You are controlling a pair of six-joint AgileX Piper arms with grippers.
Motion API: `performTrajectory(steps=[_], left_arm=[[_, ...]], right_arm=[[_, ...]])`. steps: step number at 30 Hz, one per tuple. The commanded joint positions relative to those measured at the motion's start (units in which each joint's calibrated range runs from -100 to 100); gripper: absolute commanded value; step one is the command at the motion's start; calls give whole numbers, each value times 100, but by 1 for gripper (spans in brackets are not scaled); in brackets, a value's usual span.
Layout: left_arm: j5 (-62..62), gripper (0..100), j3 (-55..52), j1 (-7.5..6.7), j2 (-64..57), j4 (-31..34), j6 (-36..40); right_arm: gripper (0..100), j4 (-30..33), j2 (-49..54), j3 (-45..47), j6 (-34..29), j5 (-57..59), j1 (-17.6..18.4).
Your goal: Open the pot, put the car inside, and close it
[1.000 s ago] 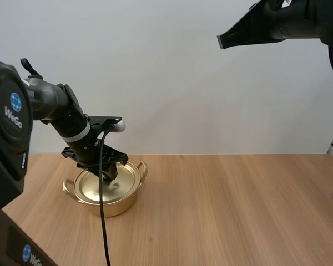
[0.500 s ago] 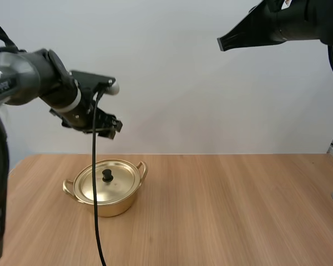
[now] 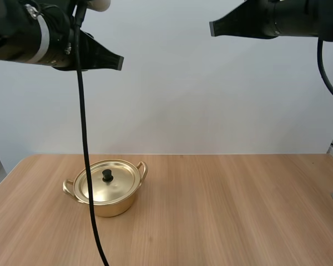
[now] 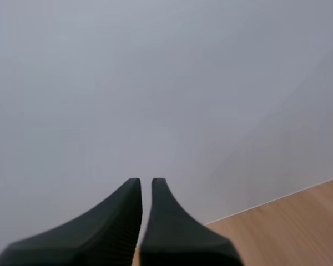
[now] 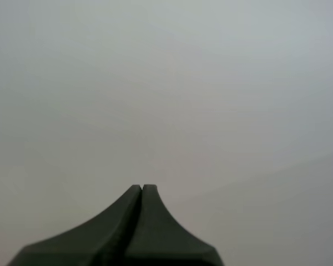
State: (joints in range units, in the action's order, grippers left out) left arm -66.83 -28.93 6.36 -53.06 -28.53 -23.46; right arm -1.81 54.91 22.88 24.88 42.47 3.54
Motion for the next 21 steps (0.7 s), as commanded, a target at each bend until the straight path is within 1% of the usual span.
performTrajectory(steps=[1,3,5,6,8,10,11,13,15,17,18,21], left_arm=[[241,0,-337,6,-2466,-450,-58],[746,0,-672,6,-3009,-450,-49],[1451,0,-1048,6,-3520,-326,134],[1889,0,-1262,6,-3773,-190,402],[2374,0,-1607,-64,-4149,257,1057],[2441,0,-1961,-154,-4369,802,1653],[2380,0,-2150,-166,-4438,1017,1876],[2379,0,-2529,-225,-4549,1638,2172],[2448,0,-2829,-313,-4548,2195,2413],[2595,0,-3112,-380,-4548,2643,2622],[2613,0,-3202,-402,-4548,2746,2657],[2621,0,-3450,-510,-4548,2757,2657]], right_arm=[[0,-304,219,5,-1,-272,-4],[0,-352,439,5,-1,-362,-4],[0,-352,708,34,-1,-362,-4],[0,-352,856,108,-1,-445,-4],[0,-352,1147,303,46,-522,-4],[0,-352,1448,630,183,-540,-4],[0,-352,1546,824,306,-554,-4],[0,-342,1748,1282,448,-554,-4],[0,-305,1917,1762,459,-685,-45],[0,-246,2073,2370,459,-1213,-144],[0,-234,2115,2611,459,-1426,-188],[0,-260,2248,3502,459,-2031,-375]])
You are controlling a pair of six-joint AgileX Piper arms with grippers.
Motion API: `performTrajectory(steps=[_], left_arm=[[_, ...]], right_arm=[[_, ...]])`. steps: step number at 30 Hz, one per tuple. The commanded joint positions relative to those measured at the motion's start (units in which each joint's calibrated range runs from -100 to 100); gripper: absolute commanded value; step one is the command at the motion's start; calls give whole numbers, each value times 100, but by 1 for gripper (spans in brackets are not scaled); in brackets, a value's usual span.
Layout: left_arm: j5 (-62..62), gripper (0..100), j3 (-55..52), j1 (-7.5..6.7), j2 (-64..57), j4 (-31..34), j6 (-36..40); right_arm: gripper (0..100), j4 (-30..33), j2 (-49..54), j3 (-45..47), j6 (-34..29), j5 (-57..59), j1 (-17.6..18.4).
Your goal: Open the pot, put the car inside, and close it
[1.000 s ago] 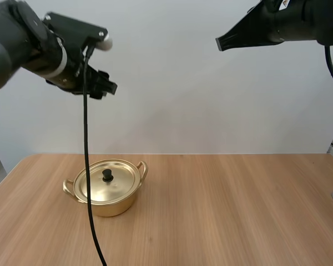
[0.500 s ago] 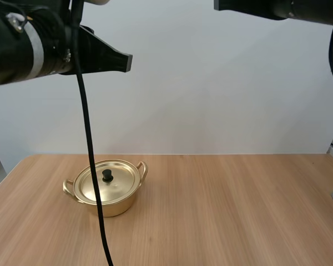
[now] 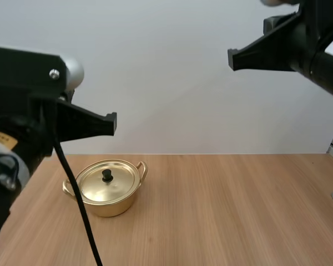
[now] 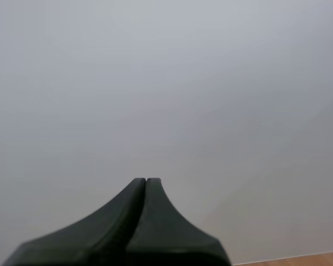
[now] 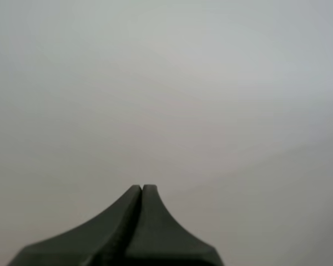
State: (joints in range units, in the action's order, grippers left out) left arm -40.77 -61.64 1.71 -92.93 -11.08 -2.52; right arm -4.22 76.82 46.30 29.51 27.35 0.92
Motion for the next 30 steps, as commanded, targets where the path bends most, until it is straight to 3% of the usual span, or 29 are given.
performTrajectory(steps=[1,6,11,13,21,26,30], left_arm=[[15,0,-231,-79,-561,1013,563],[15,0,-570,-177,-606,1373,679],[-5,0,-1481,-177,-707,2501,2034],[106,0,-1829,-177,-707,2666,2145],[768,0,-2873,-177,-707,2613,2196],[671,0,-3056,-177,-707,2506,2231],[327,0,-3249,-177,-707,2405,2231]], right_arm=[[0,-27,117,1429,-4,-609,-172],[0,-441,408,2413,-14,-268,-328],[0,-629,599,2872,-4,588,-328],[0,-496,655,3010,-4,612,-328],[0,-532,818,3661,-4,-59,-328],[0,-532,922,4460,-4,-1262,-328],[0,-543,1078,4915,-4,-1322,-328]])
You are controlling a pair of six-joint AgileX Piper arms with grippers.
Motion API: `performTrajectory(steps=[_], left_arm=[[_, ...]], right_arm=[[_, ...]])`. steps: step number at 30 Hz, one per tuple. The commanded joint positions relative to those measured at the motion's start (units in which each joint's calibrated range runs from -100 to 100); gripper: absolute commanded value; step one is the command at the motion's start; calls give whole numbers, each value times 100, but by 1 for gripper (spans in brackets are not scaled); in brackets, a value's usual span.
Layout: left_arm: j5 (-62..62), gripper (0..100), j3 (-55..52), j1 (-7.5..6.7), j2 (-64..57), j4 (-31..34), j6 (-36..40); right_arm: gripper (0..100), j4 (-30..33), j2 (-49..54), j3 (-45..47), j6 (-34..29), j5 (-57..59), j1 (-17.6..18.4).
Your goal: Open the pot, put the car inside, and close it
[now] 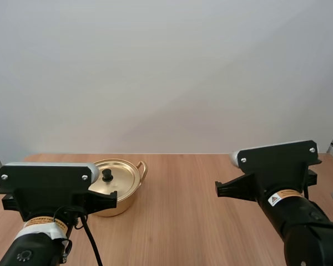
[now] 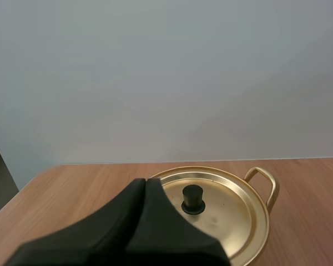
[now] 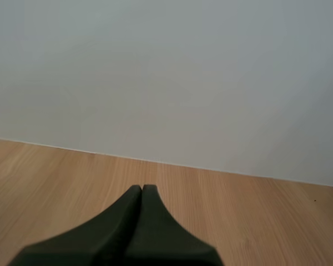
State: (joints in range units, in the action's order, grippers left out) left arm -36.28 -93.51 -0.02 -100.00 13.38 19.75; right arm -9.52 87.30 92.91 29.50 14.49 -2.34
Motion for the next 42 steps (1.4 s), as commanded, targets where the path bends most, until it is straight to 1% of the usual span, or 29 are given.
performTrajectory(steps=[1,5,7,10,15,17,20,21,28,42], left_arm=[[-73,0,-142,-4,0,-41,3],[129,0,-414,14,0,-65,-7],[230,0,-518,60,0,-65,-29],[304,0,-644,116,0,-65,-41],[304,0,-644,116,0,-65,-41],[304,0,-642,72,0,-65,-51],[304,0,-642,2,0,-65,-70],[288,0,-642,-1,0,-65,-70],[303,0,-642,0,0,-65,-37],[374,0,-642,9,0,-65,-37]], right_arm=[[0,-57,47,324,-3,-36,-1],[0,-482,133,424,-3,356,-1],[0,-640,232,440,-3,542,36],[0,-650,298,440,-3,653,43],[0,-600,852,440,61,1569,36],[0,-575,1199,440,90,1779,16],[0,-587,1270,440,80,1854,-83],[0,-587,1270,440,80,1892,-127],[0,-654,1270,440,72,2086,-183],[0,-654,1270,440,72,2086,-183]])
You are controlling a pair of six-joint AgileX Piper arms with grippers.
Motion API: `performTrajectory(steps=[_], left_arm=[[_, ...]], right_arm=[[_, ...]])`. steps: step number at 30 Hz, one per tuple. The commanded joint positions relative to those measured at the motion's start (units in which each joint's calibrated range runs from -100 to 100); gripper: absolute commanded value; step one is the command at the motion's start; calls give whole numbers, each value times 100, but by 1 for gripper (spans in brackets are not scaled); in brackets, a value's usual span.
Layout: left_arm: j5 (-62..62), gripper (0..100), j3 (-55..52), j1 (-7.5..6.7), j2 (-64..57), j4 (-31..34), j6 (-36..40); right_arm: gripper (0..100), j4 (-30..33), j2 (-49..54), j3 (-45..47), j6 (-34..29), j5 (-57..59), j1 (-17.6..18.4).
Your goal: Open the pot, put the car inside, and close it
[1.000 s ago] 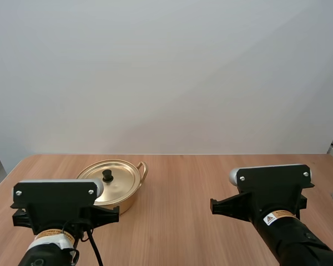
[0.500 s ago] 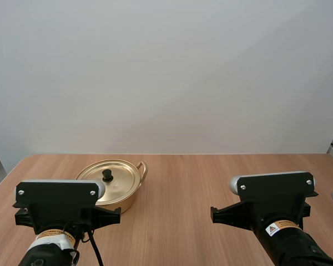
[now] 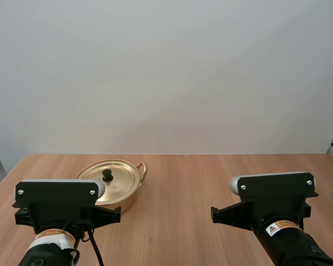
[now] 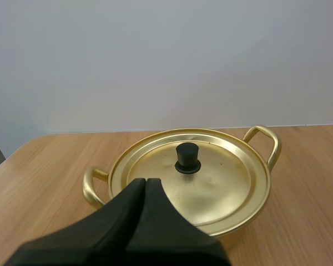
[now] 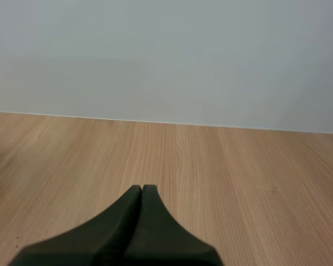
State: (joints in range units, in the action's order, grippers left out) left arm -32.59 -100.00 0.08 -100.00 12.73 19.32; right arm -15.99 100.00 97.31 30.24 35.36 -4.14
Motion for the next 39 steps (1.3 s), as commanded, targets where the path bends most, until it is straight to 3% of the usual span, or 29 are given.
performTrajectory(steps=[1,21,27,39], left_arm=[[4,0,7,-1,0,0,6],[4,0,7,6,0,-12,6],[146,0,0,6,0,-1148,3],[225,0,0,6,0,-1123,-462]], right_arm=[[0,-7,0,1,-2,-1,-3],[0,-7,0,1,-2,-22,-3],[0,-7,0,1,-2,-22,-3],[0,-7,0,1,-2,-22,-3]])
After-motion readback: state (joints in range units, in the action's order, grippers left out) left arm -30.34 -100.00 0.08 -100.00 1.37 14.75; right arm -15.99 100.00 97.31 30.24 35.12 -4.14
